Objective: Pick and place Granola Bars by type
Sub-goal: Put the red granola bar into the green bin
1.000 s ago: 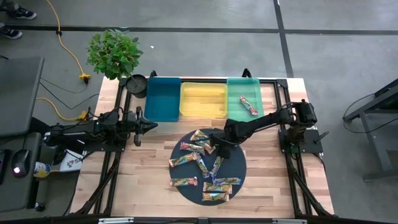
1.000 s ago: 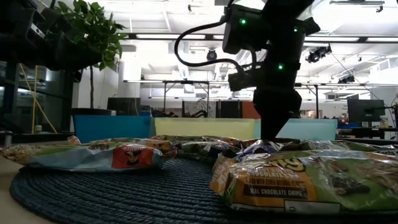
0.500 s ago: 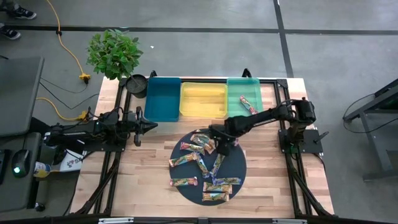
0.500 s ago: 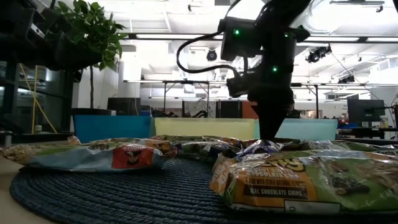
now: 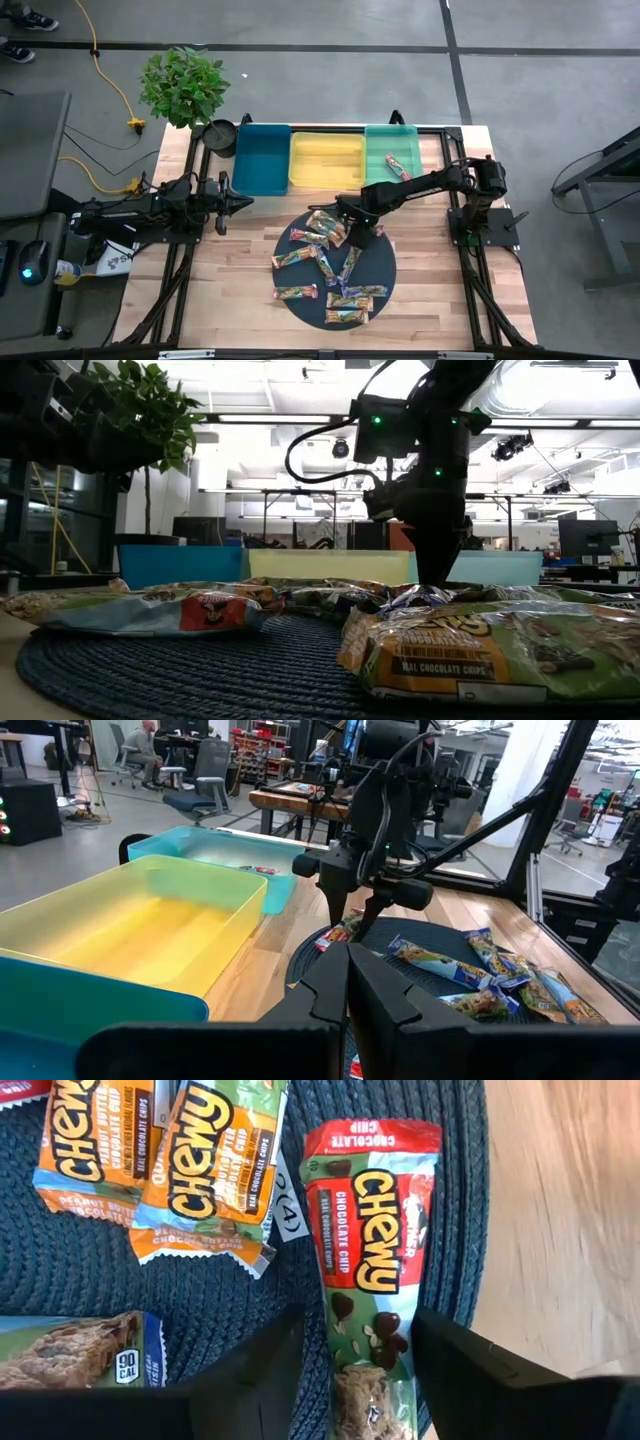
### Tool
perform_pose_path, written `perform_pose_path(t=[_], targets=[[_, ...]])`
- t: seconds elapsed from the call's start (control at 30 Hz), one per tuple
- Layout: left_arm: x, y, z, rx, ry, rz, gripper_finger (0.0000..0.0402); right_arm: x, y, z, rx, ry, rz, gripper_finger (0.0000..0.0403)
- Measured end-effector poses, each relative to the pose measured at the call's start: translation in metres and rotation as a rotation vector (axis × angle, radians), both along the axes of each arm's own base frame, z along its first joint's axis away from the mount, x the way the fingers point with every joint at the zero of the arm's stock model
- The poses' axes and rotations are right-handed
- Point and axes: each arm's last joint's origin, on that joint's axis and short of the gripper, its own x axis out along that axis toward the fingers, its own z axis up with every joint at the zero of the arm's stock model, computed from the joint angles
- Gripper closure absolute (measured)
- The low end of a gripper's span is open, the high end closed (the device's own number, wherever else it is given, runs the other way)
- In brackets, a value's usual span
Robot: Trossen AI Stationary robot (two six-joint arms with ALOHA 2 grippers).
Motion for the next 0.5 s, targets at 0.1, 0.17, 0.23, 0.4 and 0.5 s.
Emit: perform_pose_path(t=[0.1,0.17,0.23,0.4,0.5], targets=[[0.0000,0.0000,0.0000,0.000,0.001,0.000,0.0394,0.0000,0.0000,-0.0001,0.001,0.000,-0.010,0.0251],[0.0000,0.0000,0.0000,0.000,0.000,0.000,0.0394,0.0000,0.0000,-0.0001,0.002,0.001,-0.012,0.0259],[0.0000,0.0000,-0.0001,0.000,0.001,0.000,0.0394,0.0000,0.0000,-0.0001,0.002,0.001,-0.015,0.0266],[0.0000,0.0000,0.0000,0.000,0.001,0.000,0.0394,0.0000,0.0000,-0.0001,-0.001,0.001,-0.016,0.0281],[0.0000,0.0000,-0.0001,0.000,0.001,0.000,0.0394,0.0000,0.0000,-0.0001,-0.002,0.001,-0.017,0.0290]])
